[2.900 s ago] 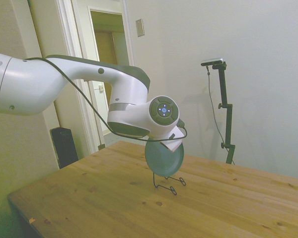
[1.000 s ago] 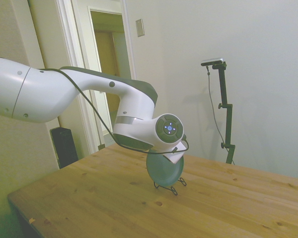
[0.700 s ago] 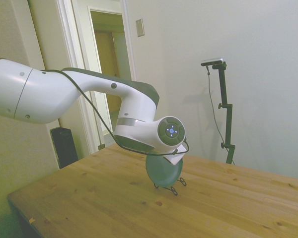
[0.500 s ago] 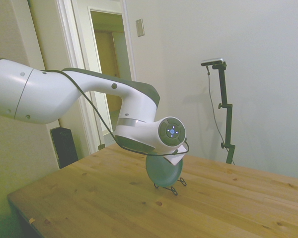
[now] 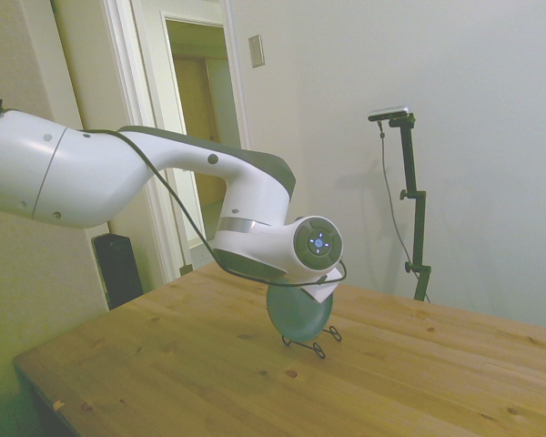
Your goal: Load the plate
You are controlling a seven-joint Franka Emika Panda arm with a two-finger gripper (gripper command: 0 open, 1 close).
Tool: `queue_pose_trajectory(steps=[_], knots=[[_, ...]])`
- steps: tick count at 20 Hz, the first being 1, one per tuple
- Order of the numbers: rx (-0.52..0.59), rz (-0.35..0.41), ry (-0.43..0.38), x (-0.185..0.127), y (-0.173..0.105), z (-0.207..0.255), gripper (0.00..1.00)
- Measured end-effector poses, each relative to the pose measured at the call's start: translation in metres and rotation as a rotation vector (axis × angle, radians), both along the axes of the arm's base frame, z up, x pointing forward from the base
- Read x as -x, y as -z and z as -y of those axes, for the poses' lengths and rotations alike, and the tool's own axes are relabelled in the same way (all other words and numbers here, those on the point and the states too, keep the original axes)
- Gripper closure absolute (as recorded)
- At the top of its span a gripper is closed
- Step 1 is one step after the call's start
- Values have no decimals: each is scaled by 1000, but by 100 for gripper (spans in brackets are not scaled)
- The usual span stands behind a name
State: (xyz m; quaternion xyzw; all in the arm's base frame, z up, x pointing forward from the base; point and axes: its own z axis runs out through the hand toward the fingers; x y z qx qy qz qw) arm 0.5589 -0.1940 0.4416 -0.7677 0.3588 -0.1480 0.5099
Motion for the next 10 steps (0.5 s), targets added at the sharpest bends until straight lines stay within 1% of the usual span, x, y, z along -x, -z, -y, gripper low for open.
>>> queue_pose_trajectory(steps=[2, 3, 10], knots=[[1, -1, -1, -2, 1, 0, 100], [2, -2, 0, -3, 2, 1, 0], [4, -3, -4, -7, 3, -1, 0]])
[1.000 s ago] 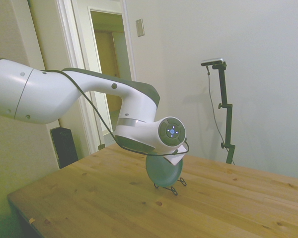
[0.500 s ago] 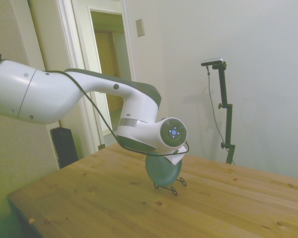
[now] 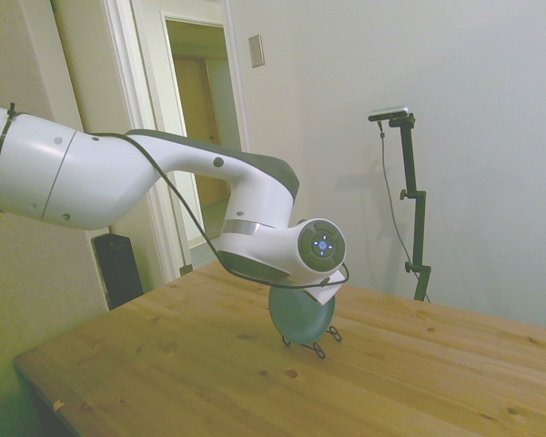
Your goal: Load the plate
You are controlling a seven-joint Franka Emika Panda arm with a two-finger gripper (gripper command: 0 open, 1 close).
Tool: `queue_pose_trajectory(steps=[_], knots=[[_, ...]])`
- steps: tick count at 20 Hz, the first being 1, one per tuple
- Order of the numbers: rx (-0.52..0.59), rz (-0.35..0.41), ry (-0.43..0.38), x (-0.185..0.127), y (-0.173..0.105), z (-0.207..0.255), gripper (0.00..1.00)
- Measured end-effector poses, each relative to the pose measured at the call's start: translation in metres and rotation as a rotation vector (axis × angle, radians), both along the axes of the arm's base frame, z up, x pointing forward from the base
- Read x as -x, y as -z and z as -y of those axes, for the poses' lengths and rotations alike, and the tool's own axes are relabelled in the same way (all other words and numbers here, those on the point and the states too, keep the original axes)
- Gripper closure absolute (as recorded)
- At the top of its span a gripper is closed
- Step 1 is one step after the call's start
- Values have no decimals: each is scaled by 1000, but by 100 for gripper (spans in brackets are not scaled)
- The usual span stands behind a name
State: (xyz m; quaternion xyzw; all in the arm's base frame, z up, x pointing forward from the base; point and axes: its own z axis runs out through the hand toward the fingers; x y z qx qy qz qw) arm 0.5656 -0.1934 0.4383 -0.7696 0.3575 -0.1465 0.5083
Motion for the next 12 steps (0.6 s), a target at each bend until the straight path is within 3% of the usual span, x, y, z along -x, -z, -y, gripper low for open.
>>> queue_pose_trajectory(steps=[12], knots=[[17, 30, -14, -11, -16, -3, 0]])
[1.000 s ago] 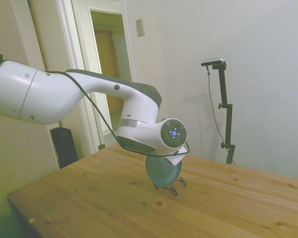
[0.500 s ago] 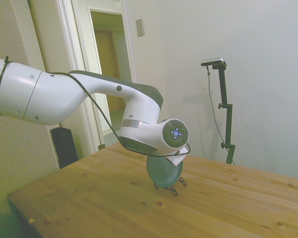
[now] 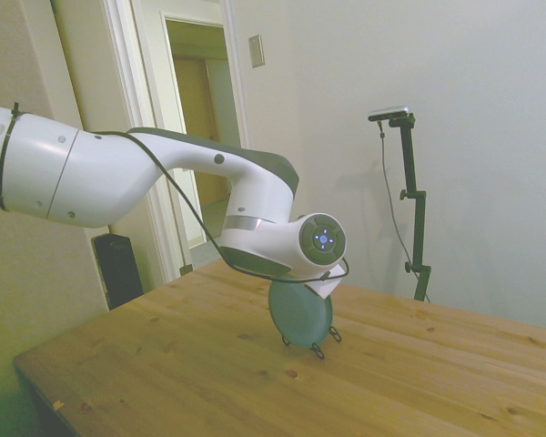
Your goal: Load the plate
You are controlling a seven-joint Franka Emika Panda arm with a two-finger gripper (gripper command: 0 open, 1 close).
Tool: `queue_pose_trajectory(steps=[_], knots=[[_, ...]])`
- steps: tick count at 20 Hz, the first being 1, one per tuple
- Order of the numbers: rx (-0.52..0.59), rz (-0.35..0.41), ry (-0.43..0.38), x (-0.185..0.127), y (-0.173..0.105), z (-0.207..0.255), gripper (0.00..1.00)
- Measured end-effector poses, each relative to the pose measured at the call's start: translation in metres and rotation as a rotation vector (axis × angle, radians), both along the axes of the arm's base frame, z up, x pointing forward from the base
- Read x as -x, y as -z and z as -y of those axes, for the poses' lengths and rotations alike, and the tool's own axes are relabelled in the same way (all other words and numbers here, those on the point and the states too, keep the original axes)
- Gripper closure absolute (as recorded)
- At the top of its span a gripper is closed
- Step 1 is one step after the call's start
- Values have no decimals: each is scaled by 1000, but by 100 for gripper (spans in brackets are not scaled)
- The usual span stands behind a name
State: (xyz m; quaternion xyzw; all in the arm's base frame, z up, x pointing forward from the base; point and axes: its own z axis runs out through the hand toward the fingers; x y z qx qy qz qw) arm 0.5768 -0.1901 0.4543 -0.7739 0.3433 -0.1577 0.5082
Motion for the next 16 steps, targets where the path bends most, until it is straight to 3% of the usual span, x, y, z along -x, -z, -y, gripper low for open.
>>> queue_pose_trajectory(steps=[4, 10, 13, 16], knots=[[50, 30, -18, -5, -37, -4, 0], [291, 52, -60, -12, -123, -44, 0], [398, 41, -94, -19, -125, -75, 0], [484, 24, -125, -23, -99, -96, 0]])
